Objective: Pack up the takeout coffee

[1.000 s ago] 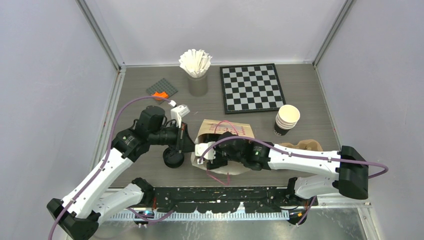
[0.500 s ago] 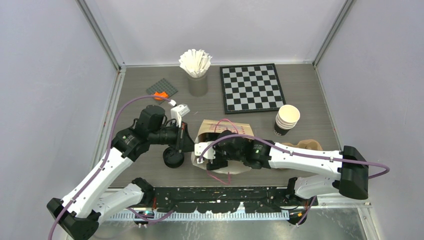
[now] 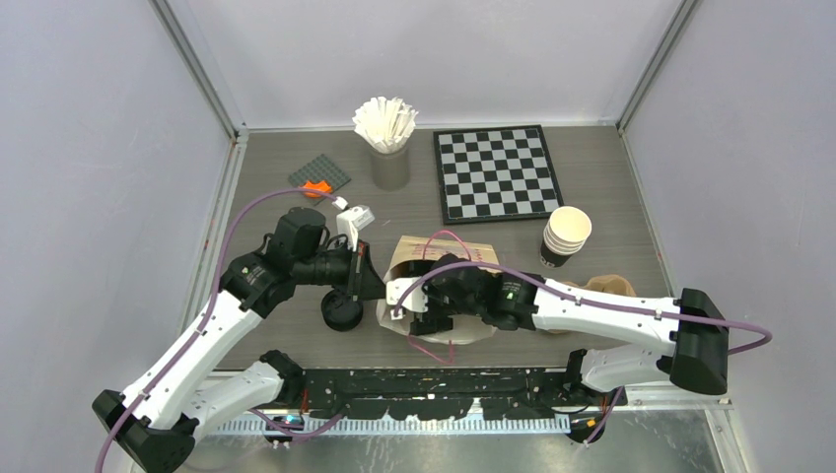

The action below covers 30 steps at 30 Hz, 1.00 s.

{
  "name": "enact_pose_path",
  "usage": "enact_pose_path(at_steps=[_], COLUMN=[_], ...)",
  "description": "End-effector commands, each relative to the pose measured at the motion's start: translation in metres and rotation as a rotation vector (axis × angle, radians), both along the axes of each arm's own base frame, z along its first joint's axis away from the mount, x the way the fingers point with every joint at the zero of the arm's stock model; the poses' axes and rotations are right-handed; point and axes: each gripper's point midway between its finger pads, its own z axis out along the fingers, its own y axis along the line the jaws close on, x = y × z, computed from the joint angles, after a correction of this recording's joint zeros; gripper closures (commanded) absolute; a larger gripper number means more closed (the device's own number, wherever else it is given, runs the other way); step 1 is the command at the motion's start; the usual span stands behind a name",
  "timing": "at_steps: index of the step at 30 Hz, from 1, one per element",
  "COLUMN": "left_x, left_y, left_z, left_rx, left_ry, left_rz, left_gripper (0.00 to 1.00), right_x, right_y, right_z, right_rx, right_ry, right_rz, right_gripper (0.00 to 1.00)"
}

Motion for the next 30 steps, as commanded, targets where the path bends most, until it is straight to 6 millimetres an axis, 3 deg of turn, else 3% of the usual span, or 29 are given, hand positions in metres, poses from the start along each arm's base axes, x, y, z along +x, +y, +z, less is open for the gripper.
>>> enact_pose_path(at_steps=[1, 30], left_x=[0.000, 0.002], left_y=[-0.002, -0.004], left_z=[0.014, 0.013], left_rx=[-0.022, -0.019], left_ry=[-0.023, -0.023], left_rz=[-0.009, -0.017], left_gripper=[1.00, 1.00], right_x=[-0.003, 0.008], right_y=[0.003, 0.000], right_z=[0.025, 0.042], right_rx=[0.061, 0.088], right_ry=[0.021, 0.054], right_rz=[0.004, -0.056], right_gripper=[0.04, 0.03])
